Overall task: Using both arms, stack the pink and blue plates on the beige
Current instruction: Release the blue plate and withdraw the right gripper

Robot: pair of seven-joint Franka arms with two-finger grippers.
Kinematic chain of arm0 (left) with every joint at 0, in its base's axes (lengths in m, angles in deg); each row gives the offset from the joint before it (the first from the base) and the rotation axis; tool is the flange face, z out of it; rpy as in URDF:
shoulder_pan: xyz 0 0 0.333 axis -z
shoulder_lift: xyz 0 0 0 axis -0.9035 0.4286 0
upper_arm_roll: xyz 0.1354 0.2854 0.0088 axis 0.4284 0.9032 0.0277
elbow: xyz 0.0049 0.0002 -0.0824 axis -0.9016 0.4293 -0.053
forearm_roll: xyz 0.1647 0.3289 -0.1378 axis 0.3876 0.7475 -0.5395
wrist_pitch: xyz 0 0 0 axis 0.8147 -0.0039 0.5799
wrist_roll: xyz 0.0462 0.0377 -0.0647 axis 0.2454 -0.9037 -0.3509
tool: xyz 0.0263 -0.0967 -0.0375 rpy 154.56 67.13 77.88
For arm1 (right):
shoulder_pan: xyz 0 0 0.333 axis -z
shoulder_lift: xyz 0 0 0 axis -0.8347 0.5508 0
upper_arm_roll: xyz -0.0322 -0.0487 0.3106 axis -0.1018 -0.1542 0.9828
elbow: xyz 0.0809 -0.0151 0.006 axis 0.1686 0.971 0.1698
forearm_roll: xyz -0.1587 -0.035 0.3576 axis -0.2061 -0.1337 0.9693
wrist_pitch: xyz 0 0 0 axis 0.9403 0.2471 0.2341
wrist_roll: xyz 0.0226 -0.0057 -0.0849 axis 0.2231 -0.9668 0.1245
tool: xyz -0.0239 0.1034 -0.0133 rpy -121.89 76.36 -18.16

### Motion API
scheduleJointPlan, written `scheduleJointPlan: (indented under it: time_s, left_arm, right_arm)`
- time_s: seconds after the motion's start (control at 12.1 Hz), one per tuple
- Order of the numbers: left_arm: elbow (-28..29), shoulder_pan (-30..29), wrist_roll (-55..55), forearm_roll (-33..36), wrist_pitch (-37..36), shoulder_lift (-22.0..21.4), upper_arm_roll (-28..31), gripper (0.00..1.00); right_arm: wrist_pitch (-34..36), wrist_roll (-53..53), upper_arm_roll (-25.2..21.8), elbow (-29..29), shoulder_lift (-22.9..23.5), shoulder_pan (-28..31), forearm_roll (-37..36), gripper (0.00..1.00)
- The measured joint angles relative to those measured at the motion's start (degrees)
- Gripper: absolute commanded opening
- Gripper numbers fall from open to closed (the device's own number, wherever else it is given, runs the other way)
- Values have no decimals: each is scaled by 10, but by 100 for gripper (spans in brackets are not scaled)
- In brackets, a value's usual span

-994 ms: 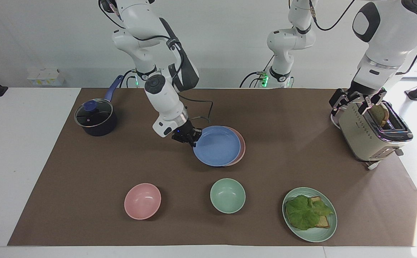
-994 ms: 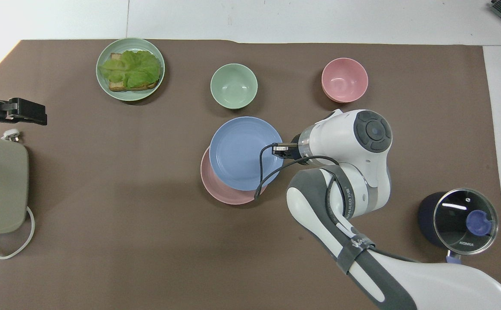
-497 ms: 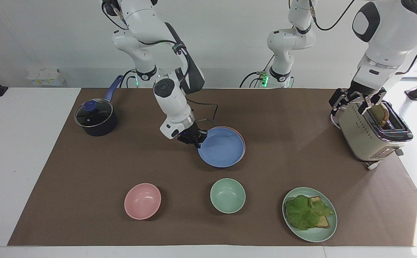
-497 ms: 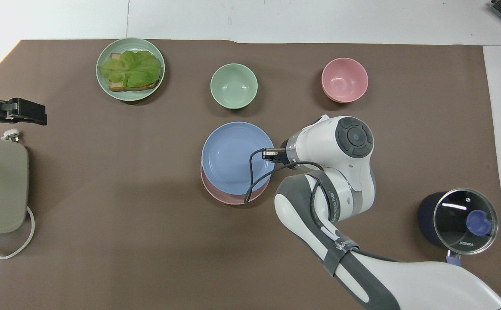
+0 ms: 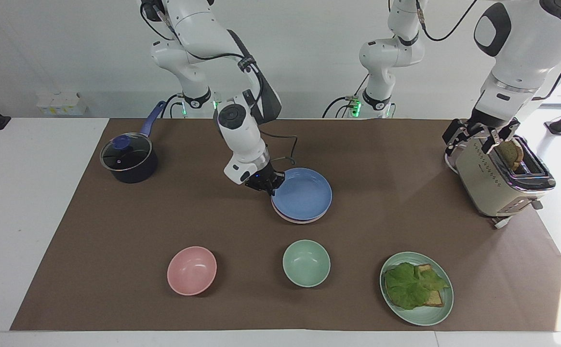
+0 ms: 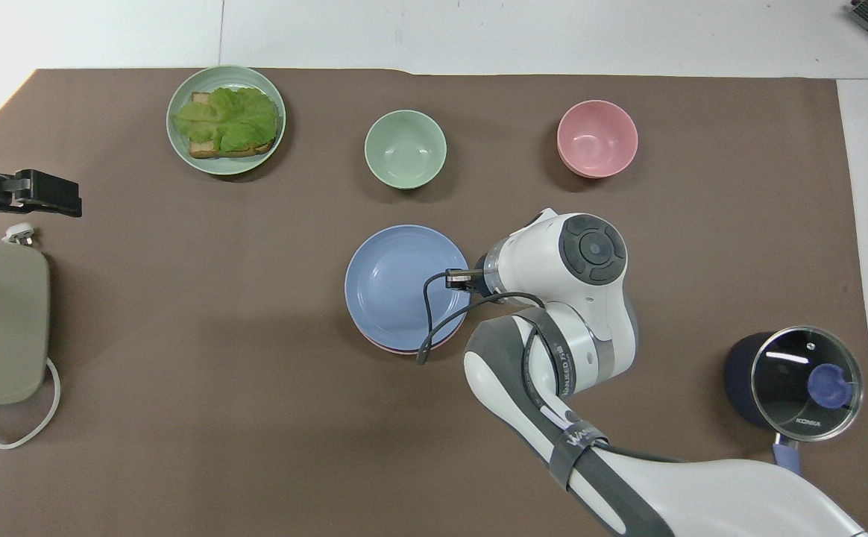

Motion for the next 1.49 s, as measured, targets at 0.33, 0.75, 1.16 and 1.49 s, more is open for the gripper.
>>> scheduleJointPlan:
  time_s: [0.33, 0.75, 1.16, 1.49]
  left_arm:
    - [0, 0, 0, 0, 0, 0, 0, 100]
    - [0, 0, 0, 0, 0, 0, 0, 100]
    - [0, 0, 0, 0, 0, 0, 0, 100]
    - [0, 0, 0, 0, 0, 0, 0, 100]
  right_arm:
    - [0, 0, -1, 0, 0, 1, 0, 90]
    - [8, 0, -7, -18, -4, 9, -3, 100]
    - [120, 0, -14, -57, -95, 105, -76, 100]
    - [240, 9, -16, -92, -163, 190, -111, 100]
